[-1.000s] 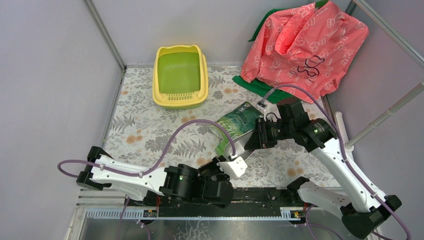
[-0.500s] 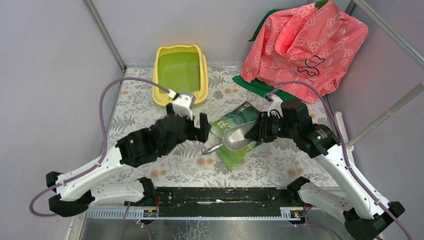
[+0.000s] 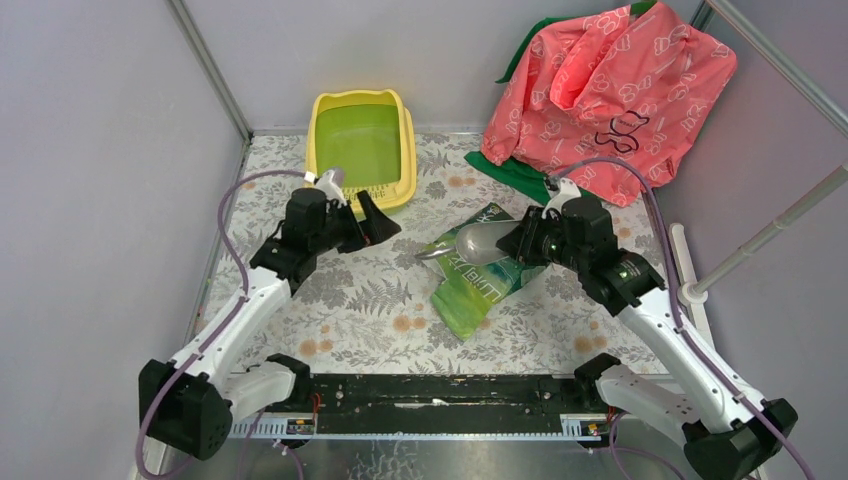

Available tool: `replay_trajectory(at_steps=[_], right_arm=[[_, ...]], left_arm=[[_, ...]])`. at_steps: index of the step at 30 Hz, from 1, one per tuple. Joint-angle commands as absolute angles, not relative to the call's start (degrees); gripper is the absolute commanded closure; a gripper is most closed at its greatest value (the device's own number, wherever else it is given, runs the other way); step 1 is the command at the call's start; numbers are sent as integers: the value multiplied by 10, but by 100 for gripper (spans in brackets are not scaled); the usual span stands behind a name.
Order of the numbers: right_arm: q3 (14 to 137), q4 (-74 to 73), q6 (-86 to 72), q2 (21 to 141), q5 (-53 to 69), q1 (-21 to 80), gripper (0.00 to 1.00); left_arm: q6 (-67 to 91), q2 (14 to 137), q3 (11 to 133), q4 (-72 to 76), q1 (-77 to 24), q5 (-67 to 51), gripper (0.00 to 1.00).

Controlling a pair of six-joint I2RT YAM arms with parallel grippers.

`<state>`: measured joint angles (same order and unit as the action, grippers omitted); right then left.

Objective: Fill the litter box with clean litter

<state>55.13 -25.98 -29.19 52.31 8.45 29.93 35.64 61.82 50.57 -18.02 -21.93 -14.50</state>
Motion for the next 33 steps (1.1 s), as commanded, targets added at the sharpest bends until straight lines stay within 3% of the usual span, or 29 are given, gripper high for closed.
replay_trajectory(at_steps=[1, 6, 12, 15, 23, 33], right_arm=[[499, -125, -339, 513, 146, 260, 100], [406, 55, -432, 525, 269, 209, 100], [358, 204, -518, 585, 321, 205, 100], [349, 252, -551, 615, 333, 205, 100], [335, 327, -602, 677, 342, 206, 100], [360, 302, -590, 718, 330, 239, 100]], left_arm=[[491, 597, 408, 67, -152, -392, 1], [649, 601, 302, 298, -122, -464, 1], [837, 656, 197, 589, -122, -477, 1], [876, 686, 175, 667, -121, -460, 1], [903, 741, 165, 752, -131, -420, 1], [845, 743, 195, 671, -166, -383, 1]])
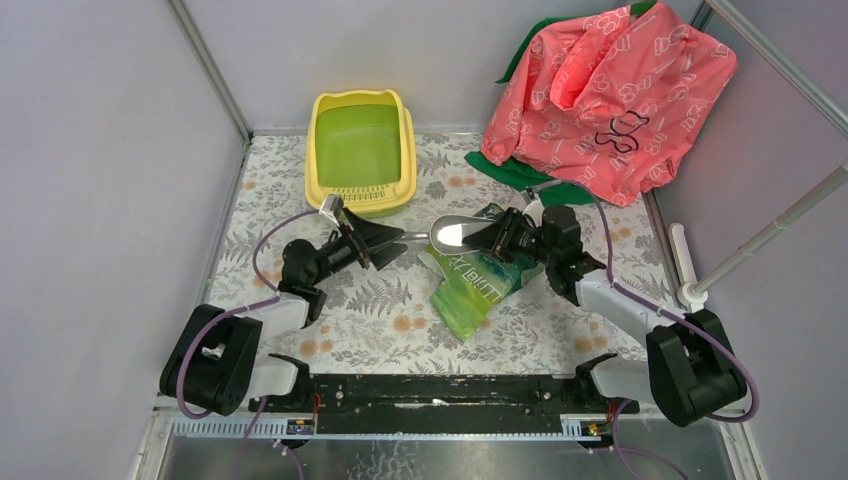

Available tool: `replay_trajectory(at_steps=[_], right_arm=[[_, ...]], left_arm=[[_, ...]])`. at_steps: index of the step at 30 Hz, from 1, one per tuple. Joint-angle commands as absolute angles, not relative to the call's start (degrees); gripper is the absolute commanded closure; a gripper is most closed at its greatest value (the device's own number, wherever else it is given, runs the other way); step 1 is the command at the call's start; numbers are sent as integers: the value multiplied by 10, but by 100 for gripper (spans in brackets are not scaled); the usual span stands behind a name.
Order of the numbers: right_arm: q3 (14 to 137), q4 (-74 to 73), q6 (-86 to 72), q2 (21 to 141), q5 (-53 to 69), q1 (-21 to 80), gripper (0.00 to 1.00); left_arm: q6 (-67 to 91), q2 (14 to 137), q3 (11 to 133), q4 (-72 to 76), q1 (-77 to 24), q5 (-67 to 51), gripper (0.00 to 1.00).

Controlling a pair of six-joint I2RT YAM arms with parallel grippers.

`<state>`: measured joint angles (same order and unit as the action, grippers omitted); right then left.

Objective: Fill the litter box with clean litter

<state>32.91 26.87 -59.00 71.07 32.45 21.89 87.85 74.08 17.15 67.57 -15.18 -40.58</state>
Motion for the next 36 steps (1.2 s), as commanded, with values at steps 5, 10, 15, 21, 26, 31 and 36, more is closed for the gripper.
replay_trajectory(at_steps=[5, 10, 15, 21, 26, 31, 36], right_arm=[[382, 280, -580, 732, 324, 261, 100], [388, 277, -579, 742, 324, 272, 100], [395, 264, -570, 748, 335, 272, 100], [408, 224, -550, 753, 341, 272, 100], [411, 228, -553, 758, 342, 272, 100], [417, 225, -554, 760, 340, 272, 100], [431, 203, -544, 759, 336, 272, 100]], left_arm=[[826, 744, 198, 653, -169, -380, 1], [818, 747, 198, 648, -169, -386, 9], [818, 756, 200, 657, -168, -407, 33], [807, 764, 209, 645, -167, -427, 49], [804, 768, 214, 640, -168, -440, 66], [784, 756, 219, 602, -168, -443, 79], [771, 747, 224, 574, -168, -443, 60]])
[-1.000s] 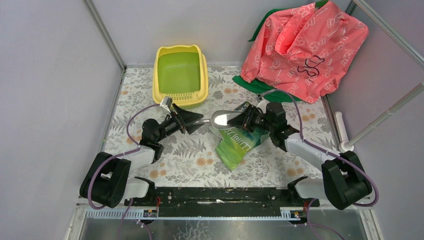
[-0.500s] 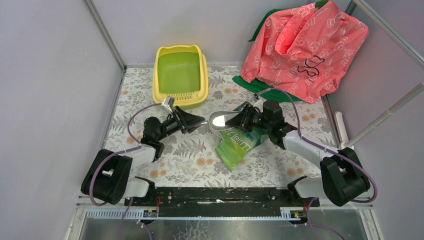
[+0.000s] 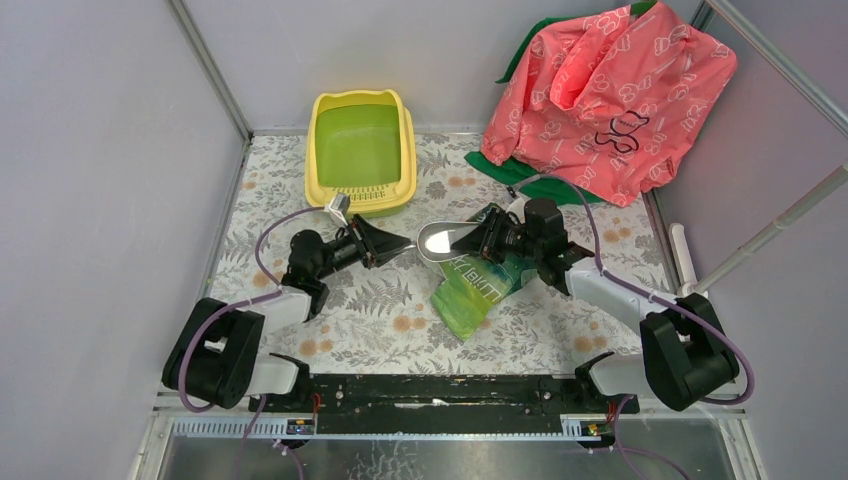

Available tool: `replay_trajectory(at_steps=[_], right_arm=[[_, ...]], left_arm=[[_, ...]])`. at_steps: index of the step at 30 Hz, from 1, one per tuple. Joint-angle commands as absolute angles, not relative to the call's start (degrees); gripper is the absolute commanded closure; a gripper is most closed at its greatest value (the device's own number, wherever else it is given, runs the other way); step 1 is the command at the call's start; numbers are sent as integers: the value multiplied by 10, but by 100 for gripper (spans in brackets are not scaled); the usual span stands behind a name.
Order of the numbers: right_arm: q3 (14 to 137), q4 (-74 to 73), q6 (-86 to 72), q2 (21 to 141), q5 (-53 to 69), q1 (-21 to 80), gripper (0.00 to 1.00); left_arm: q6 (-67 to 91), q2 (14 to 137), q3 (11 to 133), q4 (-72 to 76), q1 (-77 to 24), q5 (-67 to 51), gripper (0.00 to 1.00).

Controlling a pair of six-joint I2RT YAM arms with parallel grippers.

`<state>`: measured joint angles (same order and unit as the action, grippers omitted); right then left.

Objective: Fill the litter box with clean litter

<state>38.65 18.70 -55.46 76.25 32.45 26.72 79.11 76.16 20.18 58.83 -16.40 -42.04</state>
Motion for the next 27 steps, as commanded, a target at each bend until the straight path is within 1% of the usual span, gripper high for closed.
replay_trajectory(at_steps=[1, 2, 4, 8, 11, 13, 15, 17, 22, 23, 25, 27], right_arm=[[436, 195, -539, 758, 335, 272, 100], [439, 189, -537, 757, 333, 273, 100], [448, 174, -532, 756, 327, 272, 100], [458, 162, -525, 758, 327, 272, 100], [458, 165, -525, 763, 331, 272, 100], [457, 164, -525, 767, 331, 272, 100], [456, 166, -525, 769, 331, 273, 100], [456, 168, -525, 772, 330, 273, 100], [460, 172, -529, 778, 329, 274, 100], [462, 172, -529, 779, 330, 274, 100], [465, 172, -530, 781, 331, 274, 100], [469, 168, -529, 780, 331, 275, 100]], left_arm=[[764, 743, 228, 559, -168, -442, 52], [754, 738, 231, 532, -168, -440, 46], [733, 726, 239, 497, -168, -437, 39], [712, 709, 245, 462, -168, -433, 37], [711, 707, 245, 459, -168, -433, 39], [712, 710, 245, 465, -168, -433, 44], [716, 712, 243, 473, -169, -433, 54], [719, 716, 242, 480, -169, -435, 59], [720, 723, 237, 488, -169, -441, 71], [721, 724, 236, 490, -170, -441, 76], [721, 726, 234, 488, -170, -442, 91], [720, 726, 230, 486, -170, -442, 98]])
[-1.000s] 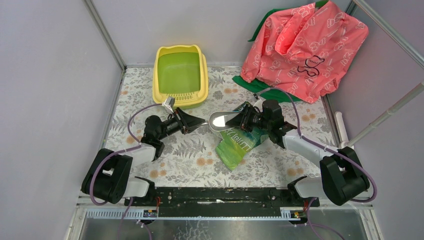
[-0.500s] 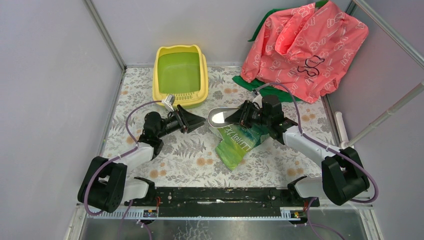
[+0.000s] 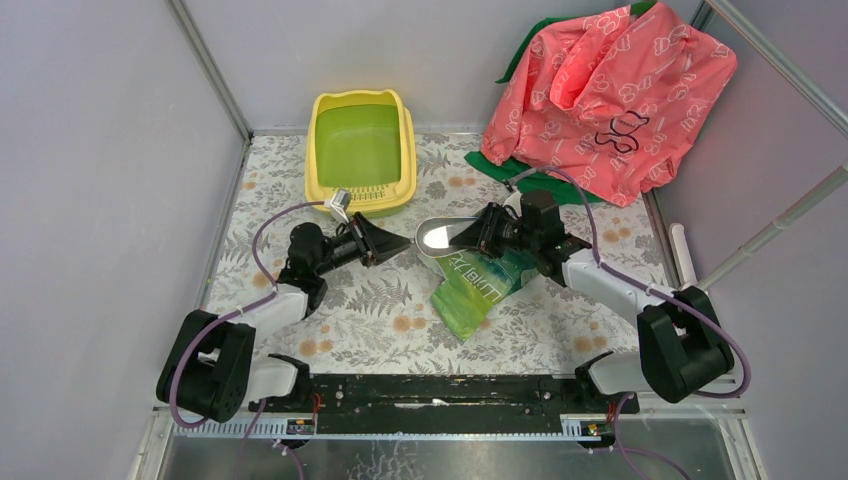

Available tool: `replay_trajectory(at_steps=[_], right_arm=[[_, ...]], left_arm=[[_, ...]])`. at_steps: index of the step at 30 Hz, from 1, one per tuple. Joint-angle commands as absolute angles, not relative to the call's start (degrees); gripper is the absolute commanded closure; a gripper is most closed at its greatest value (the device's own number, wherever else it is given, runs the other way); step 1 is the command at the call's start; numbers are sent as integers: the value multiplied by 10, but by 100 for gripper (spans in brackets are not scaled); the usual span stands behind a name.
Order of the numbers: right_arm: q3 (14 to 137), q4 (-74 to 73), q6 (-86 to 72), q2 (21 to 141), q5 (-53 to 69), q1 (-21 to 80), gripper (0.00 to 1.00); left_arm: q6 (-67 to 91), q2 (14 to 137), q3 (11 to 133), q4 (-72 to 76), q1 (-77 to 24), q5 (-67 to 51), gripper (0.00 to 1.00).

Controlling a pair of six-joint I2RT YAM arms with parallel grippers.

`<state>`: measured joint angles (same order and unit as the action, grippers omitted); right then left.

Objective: Fill the litter box with clean litter

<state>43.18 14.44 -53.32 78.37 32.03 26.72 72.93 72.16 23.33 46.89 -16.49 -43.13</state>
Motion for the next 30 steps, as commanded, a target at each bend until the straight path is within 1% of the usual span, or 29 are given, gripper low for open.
replay_trajectory(at_steps=[1, 3, 4, 5, 7, 8, 9, 13, 16, 19, 21, 26, 30], right_arm=[[470, 163, -528, 778, 332, 275, 94], [478, 139, -519, 772, 335, 275, 62], [484, 121, -504, 765, 335, 275, 55], [490, 94, -490, 757, 329, 275, 50], [505, 34, -453, 732, 302, 275, 28], [515, -4, -434, 721, 288, 274, 19], [526, -42, -414, 710, 272, 273, 15], [549, -136, -366, 664, 227, 267, 9], [559, -186, -338, 633, 194, 265, 9], [567, -230, -310, 612, 150, 265, 9], [576, -256, -295, 604, 121, 265, 9], [592, -291, -262, 601, 42, 265, 8], [583, -287, -254, 606, 33, 265, 8]], left_arm=[[720, 726, 228, 482, -169, -443, 100], [722, 720, 220, 469, -167, -440, 100], [722, 715, 214, 459, -164, -438, 99], [725, 707, 205, 453, -160, -436, 99], [735, 686, 184, 439, -149, -437, 99], [738, 671, 174, 425, -145, -437, 100], [739, 655, 165, 411, -141, -436, 100], [736, 558, 140, 307, -125, -426, 100], [709, 465, 147, 172, -106, -409, 100], [676, 400, 162, 26, -91, -374, 100], [667, 378, 159, -16, -79, -361, 100], [657, 369, 159, -53, -68, -343, 100], [649, 362, 167, -77, -67, -320, 100]])
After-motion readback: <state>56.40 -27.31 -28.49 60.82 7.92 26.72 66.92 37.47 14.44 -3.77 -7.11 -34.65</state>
